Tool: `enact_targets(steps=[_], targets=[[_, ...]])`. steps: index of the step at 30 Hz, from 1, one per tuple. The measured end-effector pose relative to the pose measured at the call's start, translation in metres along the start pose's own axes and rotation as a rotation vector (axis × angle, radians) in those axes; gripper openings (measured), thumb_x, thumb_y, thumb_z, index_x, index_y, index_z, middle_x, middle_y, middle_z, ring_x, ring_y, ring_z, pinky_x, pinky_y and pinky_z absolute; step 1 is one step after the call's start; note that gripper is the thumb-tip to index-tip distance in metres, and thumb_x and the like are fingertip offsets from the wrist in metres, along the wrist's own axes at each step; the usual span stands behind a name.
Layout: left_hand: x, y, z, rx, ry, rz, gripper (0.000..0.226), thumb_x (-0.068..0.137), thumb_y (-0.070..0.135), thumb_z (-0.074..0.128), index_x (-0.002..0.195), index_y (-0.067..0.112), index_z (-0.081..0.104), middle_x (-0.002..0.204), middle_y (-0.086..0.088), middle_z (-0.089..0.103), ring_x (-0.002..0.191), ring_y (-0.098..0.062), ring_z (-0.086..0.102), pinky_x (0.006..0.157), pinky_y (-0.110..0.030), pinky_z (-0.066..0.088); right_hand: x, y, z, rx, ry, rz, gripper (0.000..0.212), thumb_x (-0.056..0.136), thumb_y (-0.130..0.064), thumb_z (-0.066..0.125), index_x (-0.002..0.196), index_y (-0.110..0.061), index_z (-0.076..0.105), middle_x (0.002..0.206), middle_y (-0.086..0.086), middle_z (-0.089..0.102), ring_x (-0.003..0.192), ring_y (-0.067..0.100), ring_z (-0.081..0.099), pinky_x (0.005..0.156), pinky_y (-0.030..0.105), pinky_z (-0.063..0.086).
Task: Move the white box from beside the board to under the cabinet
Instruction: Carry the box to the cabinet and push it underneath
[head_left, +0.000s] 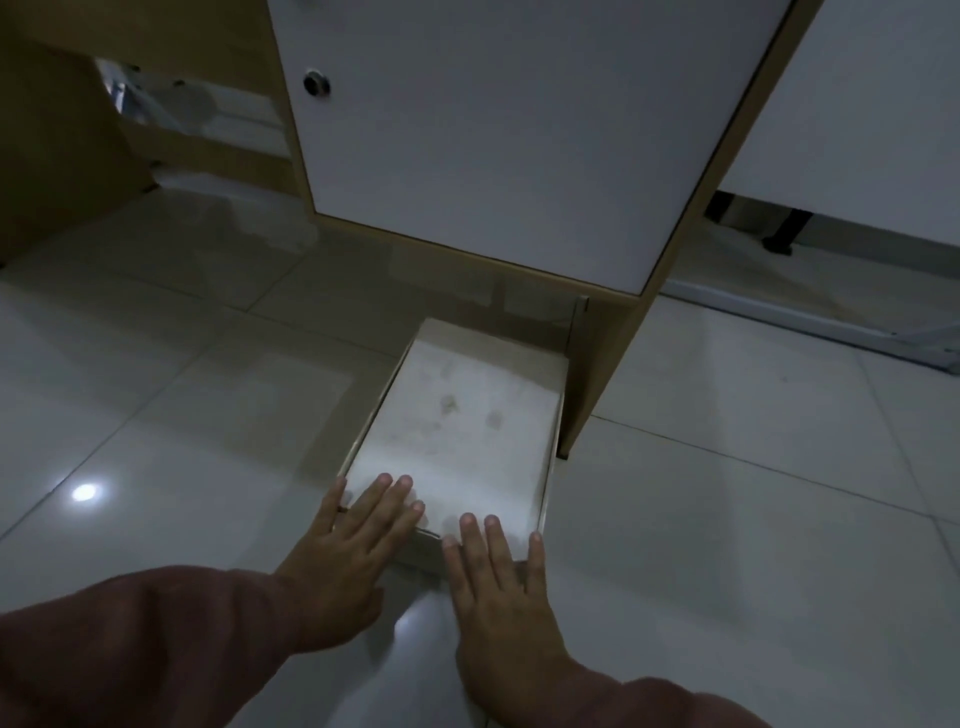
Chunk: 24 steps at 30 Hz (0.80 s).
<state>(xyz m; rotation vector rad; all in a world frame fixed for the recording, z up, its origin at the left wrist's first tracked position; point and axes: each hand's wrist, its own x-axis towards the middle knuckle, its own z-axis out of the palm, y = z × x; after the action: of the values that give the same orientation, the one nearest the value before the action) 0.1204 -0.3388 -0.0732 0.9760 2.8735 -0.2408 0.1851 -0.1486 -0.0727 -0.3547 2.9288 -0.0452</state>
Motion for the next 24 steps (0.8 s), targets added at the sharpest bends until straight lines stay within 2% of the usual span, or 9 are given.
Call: enact_targets(steps=[2, 6, 9, 11, 13, 14, 16, 21, 24], targets=[[0.010, -0.002, 0.001, 0.023, -0.014, -0.005, 0.097, 0.042, 0.044, 0.077, 0.129, 0.008, 0.058, 0.138, -0.020, 0.055, 0.127, -0.038, 0.052, 0.101, -0.064, 0.040, 0.007, 0.003, 0.002, 0.007, 0.006, 0.027, 0.096, 0.034, -0.043, 0.087, 0.124, -0.016, 0.065, 0.132, 0.012, 0.062, 0.121, 0.034, 0.059, 0.094, 0.062, 0.040], [0.038, -0.006, -0.003, 0.021, -0.011, 0.010, 0.103, 0.038, 0.044, 0.078, 0.131, 0.007, 0.056, 0.139, -0.021, 0.054, 0.127, -0.039, 0.052, 0.095, -0.066, 0.043, 0.026, 0.017, 0.002, -0.018, 0.060, 0.047, 0.095, 0.037, -0.031, 0.084, 0.127, -0.011, 0.062, 0.132, 0.016, 0.062, 0.119, 0.036, 0.060, 0.094, 0.064, 0.041], [0.060, -0.008, -0.009, 0.025, -0.035, -0.009, 0.112, 0.038, 0.050, 0.079, 0.137, 0.006, 0.049, 0.144, -0.022, 0.048, 0.132, -0.040, 0.045, 0.098, -0.067, 0.041, 0.040, 0.030, -0.002, -0.025, 0.080, 0.079, 0.095, 0.040, -0.023, 0.079, 0.131, -0.009, 0.057, 0.135, 0.017, 0.060, 0.122, 0.037, 0.058, 0.096, 0.066, 0.038], [0.078, -0.009, -0.009, 0.016, -0.055, 0.000, 0.118, 0.054, 0.050, 0.073, 0.150, 0.009, 0.020, 0.158, -0.022, 0.022, 0.145, -0.039, 0.013, 0.110, -0.068, 0.021, 0.051, 0.043, -0.004, -0.039, 0.051, 0.080, 0.099, 0.049, -0.017, 0.074, 0.142, -0.008, 0.041, 0.146, 0.019, 0.047, 0.133, 0.039, 0.046, 0.103, 0.067, 0.023], [0.096, -0.011, -0.005, -0.020, -0.076, 0.018, 0.116, 0.071, 0.051, 0.060, 0.149, 0.015, -0.018, 0.161, -0.015, -0.014, 0.144, -0.033, -0.021, 0.115, -0.062, -0.005, 0.062, 0.060, -0.003, -0.055, 0.059, 0.056, 0.101, 0.066, -0.011, 0.060, 0.152, -0.009, 0.007, 0.161, 0.018, 0.012, 0.148, 0.039, 0.011, 0.108, 0.065, -0.005], [0.104, -0.012, -0.006, -0.023, -0.098, 0.016, 0.114, 0.075, 0.052, 0.056, 0.146, 0.017, -0.026, 0.160, -0.012, -0.023, 0.144, -0.031, -0.026, 0.115, -0.059, -0.010, 0.067, 0.068, -0.003, -0.048, 0.051, 0.036, 0.101, 0.071, -0.009, 0.055, 0.151, -0.011, -0.007, 0.162, 0.015, -0.004, 0.149, 0.037, -0.005, 0.108, 0.061, -0.015], [0.116, -0.013, -0.010, -0.022, -0.133, 0.024, 0.112, 0.079, 0.053, 0.054, 0.145, 0.018, -0.030, 0.158, -0.010, -0.029, 0.145, -0.030, -0.026, 0.116, -0.056, -0.013, 0.073, 0.079, -0.007, -0.041, 0.013, 0.023, 0.099, 0.076, -0.009, 0.049, 0.149, -0.015, -0.018, 0.161, 0.010, -0.017, 0.147, 0.033, -0.017, 0.107, 0.055, -0.022], [0.105, -0.011, -0.012, -0.122, -0.085, -0.001, 0.102, 0.083, 0.045, 0.052, 0.148, 0.016, -0.022, 0.159, -0.013, -0.026, 0.144, -0.030, -0.027, 0.117, -0.048, -0.015, 0.067, 0.072, -0.009, 0.061, 0.031, 0.056, 0.096, 0.077, -0.010, 0.045, 0.149, -0.015, -0.020, 0.161, 0.009, -0.019, 0.144, 0.029, -0.027, 0.107, 0.049, -0.026], [0.089, -0.007, -0.002, -0.157, -0.030, -0.017, 0.102, 0.081, 0.041, 0.051, 0.148, 0.014, -0.019, 0.160, -0.013, -0.022, 0.139, -0.027, -0.032, 0.116, -0.044, -0.015, 0.055, 0.056, -0.001, 0.097, 0.074, 0.153, 0.092, 0.077, -0.015, 0.043, 0.150, -0.009, -0.011, 0.162, 0.014, -0.014, 0.147, 0.033, -0.020, 0.106, 0.048, -0.028]])
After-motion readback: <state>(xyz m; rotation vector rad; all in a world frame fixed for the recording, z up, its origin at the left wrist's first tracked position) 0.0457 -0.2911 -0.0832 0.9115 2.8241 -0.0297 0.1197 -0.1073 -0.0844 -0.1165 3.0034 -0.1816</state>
